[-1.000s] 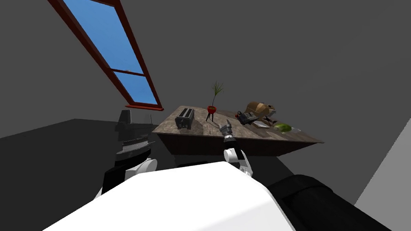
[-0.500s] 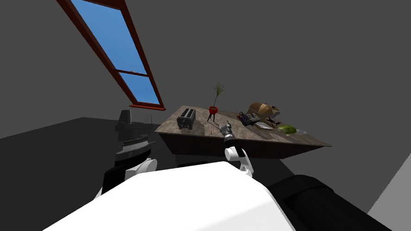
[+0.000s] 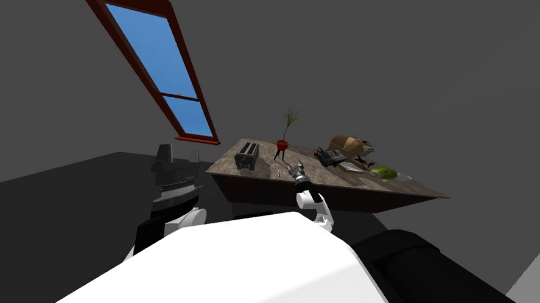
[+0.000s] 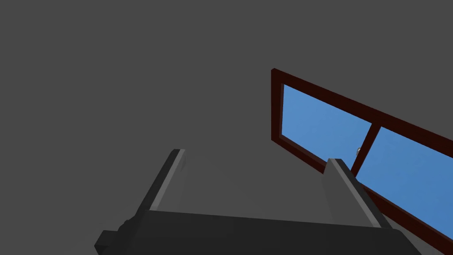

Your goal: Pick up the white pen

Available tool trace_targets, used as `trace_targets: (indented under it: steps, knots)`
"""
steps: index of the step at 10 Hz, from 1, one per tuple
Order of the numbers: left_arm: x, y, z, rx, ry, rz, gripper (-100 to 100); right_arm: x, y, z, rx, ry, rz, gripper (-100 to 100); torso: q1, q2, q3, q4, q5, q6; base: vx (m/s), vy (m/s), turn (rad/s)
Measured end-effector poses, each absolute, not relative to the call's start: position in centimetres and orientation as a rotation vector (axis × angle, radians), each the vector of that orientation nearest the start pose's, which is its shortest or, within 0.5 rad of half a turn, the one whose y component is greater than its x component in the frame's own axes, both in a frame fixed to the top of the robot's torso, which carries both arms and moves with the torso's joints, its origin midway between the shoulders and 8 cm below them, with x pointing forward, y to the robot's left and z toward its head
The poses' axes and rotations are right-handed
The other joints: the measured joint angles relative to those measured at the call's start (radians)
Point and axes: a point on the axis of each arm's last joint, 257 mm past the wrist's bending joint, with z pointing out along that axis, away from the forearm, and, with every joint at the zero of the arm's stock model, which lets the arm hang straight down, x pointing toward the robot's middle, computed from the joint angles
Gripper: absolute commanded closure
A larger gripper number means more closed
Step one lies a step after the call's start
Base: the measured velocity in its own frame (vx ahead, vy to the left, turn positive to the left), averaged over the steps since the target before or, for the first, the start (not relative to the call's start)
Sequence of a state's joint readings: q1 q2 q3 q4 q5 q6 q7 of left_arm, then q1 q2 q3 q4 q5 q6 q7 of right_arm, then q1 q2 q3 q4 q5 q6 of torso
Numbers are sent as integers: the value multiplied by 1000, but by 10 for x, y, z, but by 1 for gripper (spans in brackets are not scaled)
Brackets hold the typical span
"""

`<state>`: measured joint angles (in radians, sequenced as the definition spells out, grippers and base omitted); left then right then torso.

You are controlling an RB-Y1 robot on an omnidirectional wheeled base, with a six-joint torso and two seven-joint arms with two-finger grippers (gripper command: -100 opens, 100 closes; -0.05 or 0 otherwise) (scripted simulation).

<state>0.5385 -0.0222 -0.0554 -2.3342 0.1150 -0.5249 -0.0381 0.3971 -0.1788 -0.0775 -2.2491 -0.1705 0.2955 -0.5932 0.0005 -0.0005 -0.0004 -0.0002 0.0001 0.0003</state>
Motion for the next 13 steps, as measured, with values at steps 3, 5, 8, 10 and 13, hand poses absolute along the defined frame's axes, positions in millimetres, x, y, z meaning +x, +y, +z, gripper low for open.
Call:
trace_targets:
  steps: [3, 5, 8, 10, 13]
  knots:
    - [326, 280, 40, -705, 498, -1387, 0, 434, -321, -145, 1694, 800, 1534, -100, 0, 0, 0, 0, 0, 0, 7, 7, 53]
    - [326, 280, 40, -705, 498, -1387, 0, 434, -326, -152, 1763, 777, 1533, -100, 0, 0, 0, 0, 0, 0, 9, 6, 17]
    - [326, 280, 40, -705, 498, -1387, 0, 435, -331, -164, 1858, 746, 1521, -100, 0, 0, 0, 0, 0, 0, 11, 10, 47]
    - [326, 280, 40, -705, 498, -1387, 0, 436, -335, -171, 1914, 725, 1512, -100, 0, 0, 0, 0, 0, 0, 11, 10, 73]
    - [326, 280, 40, -705, 498, -1387, 0, 436, -339, -183, 2012, 684, 1492, -100, 0, 0, 0, 0, 0, 0, 11, 8, 50]
